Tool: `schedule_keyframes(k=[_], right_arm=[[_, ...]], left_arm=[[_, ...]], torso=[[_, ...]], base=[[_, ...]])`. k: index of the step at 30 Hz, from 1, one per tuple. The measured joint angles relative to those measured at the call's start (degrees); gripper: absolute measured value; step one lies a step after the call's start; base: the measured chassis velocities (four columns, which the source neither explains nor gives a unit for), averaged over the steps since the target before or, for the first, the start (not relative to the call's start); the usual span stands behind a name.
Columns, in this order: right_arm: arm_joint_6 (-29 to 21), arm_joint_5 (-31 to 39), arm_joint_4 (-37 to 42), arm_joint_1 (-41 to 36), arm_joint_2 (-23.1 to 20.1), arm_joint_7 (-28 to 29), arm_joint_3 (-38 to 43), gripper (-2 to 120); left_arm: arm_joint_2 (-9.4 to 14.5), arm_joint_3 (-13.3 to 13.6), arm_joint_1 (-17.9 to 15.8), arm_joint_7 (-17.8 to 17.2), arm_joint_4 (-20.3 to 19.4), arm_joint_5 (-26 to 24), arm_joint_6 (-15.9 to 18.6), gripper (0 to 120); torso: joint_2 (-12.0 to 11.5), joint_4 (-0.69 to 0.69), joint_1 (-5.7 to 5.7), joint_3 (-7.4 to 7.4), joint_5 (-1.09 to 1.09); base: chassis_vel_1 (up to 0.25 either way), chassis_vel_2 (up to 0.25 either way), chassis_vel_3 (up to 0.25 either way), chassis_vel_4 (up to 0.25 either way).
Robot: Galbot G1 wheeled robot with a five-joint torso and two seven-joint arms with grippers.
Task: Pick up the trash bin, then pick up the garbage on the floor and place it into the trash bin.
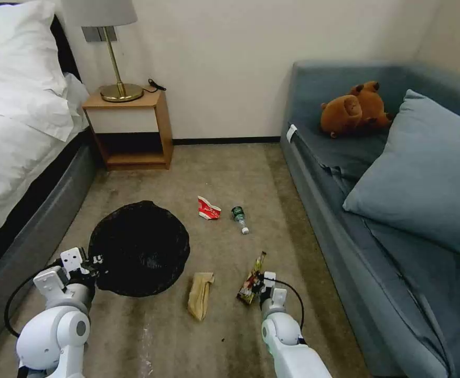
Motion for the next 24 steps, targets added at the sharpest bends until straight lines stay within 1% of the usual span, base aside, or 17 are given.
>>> schedule_keyframes(k=[1,3,6,9,10,12,13,15,18,21,24], right_arm=[[0.0,0.0,0.0,0.0,0.0,0.0,0.0,0],[-0.1,0.0,4.5,-0.7,-0.5,0.6,-1.2,0],[-0.1,0.0,6.7,-1.0,-0.6,0.9,-1.7,0],[-0.1,-0.5,14.4,-1.5,-0.9,2.2,-4.4,0],[-0.1,-0.5,14.4,-1.5,-0.9,2.2,-4.4,0],[-0.1,-1.4,19.8,-1.6,-0.9,3.1,-6.6,0],[-0.1,-1.4,19.8,-1.6,-0.9,3.1,-6.6,0],[0.2,-2.2,23.8,-1.6,-0.9,3.7,-8.5,0],[0.7,-2.7,25.6,-1.6,-0.8,4.0,-9.6,0],[2.4,-3.2,29.3,-0.9,-0.6,4.4,-12.6,0],[3.6,-3.0,30.3,0.1,-0.7,4.4,-14.5,0]], left_arm=[[0.0,0.0,0.0,0.0,0.0,0.0,0.0,2],[-0.1,0.1,0.0,0.1,0.3,-0.2,0.0,2],[-0.2,0.2,0.0,0.1,0.4,-0.3,0.0,2],[-0.2,0.3,-0.1,0.2,0.6,-0.4,-0.1,2],[-0.2,0.3,-0.1,0.2,0.6,-0.4,-0.1,2],[-0.3,0.4,-0.2,0.2,1.0,-0.5,-0.2,2],[-0.3,0.4,-0.2,0.2,1.0,-0.5,-0.2,2],[-0.3,0.4,-0.2,0.3,1.3,-0.5,-0.3,2],[-0.3,0.4,-0.2,0.4,1.5,-0.6,-0.3,2],[-0.1,0.4,-0.4,0.5,2.0,-0.8,-0.4,2],[-0.1,0.4,-0.5,0.5,2.1,-1.0,-0.4,2]], torso=[[0.0,0.00,0.00,0.00,0.00],[0.0,0.00,0.00,0.00,0.00],[0.0,0.00,0.00,0.00,0.00],[0.0,0.00,0.00,0.00,0.00],[0.0,0.00,0.00,0.00,0.00],[0.0,0.00,0.00,0.00,0.00],[0.0,0.00,0.00,0.00,0.00],[0.0,0.00,0.00,0.00,0.00],[0.0,0.00,0.00,0.00,0.00],[0.0,0.00,0.00,0.00,0.00],[0.0,0.00,0.00,0.00,0.00]], base=[[0.000,0.000,0.000,0.000],[0.000,0.000,0.000,0.000],[0.000,0.000,0.000,0.000],[0.000,0.000,0.000,0.000],[0.000,0.000,0.000,0.000],[0.000,0.000,0.000,0.000],[0.000,0.000,0.000,0.000],[0.000,0.000,0.000,0.000],[0.000,0.000,0.000,0.000],[0.000,0.000,0.000,0.000],[0.000,0.000,0.000,0.000]])
